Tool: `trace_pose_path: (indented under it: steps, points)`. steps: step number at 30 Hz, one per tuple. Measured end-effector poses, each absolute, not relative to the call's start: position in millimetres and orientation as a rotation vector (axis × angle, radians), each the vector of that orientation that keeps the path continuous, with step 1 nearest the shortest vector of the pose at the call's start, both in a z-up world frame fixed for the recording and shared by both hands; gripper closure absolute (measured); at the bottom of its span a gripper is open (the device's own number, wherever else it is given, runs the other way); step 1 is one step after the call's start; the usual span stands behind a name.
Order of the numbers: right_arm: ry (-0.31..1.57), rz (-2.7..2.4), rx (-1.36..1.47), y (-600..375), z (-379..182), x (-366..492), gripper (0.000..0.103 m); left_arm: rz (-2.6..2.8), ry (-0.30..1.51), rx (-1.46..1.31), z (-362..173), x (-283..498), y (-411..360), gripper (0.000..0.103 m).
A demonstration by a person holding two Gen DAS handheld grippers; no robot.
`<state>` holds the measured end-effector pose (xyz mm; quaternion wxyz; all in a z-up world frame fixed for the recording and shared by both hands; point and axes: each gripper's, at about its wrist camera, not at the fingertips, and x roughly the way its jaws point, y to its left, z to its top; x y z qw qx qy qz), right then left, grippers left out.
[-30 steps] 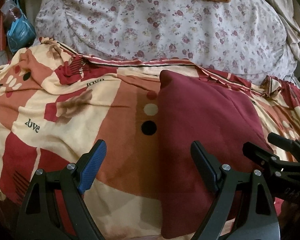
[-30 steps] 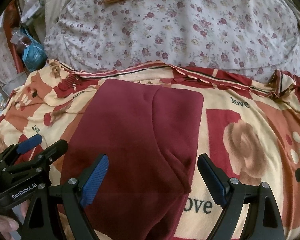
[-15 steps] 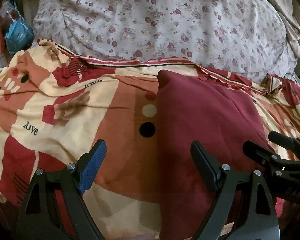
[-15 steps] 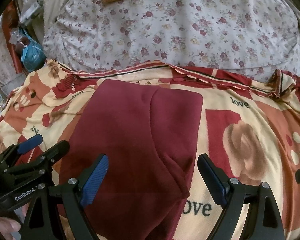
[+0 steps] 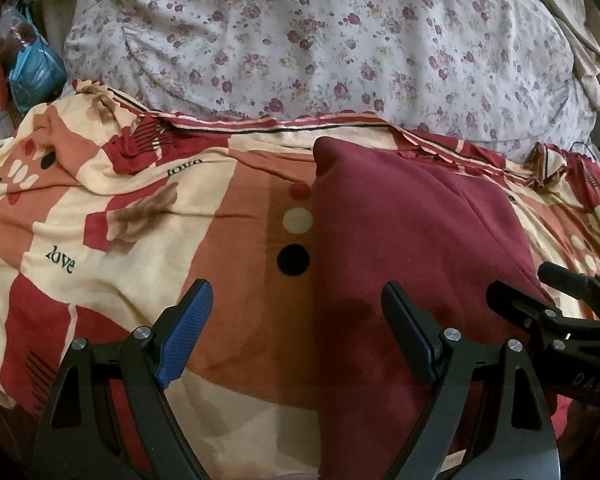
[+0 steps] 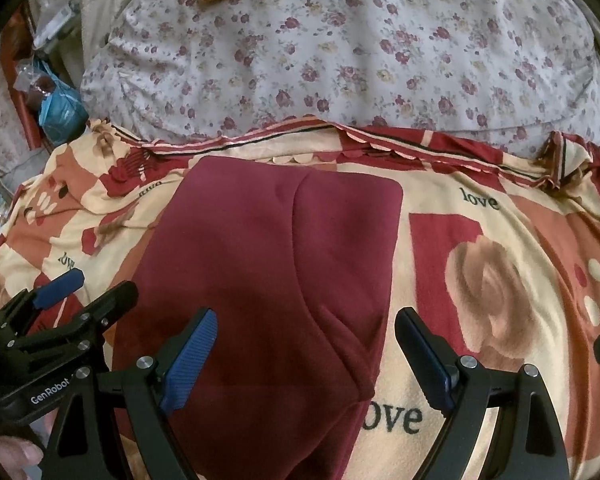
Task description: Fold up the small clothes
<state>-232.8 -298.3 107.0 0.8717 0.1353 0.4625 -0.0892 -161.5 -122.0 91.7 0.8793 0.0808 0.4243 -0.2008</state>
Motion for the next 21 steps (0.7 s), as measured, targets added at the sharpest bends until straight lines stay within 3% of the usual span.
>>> trace_pose_path:
  steps: [21]
  points:
    - [0.986,-0.188,0.283,-298.2,102.8,-227.3,0.014,-0.419,0.896,0.165,88.5,-158.9,-127.2,0.017]
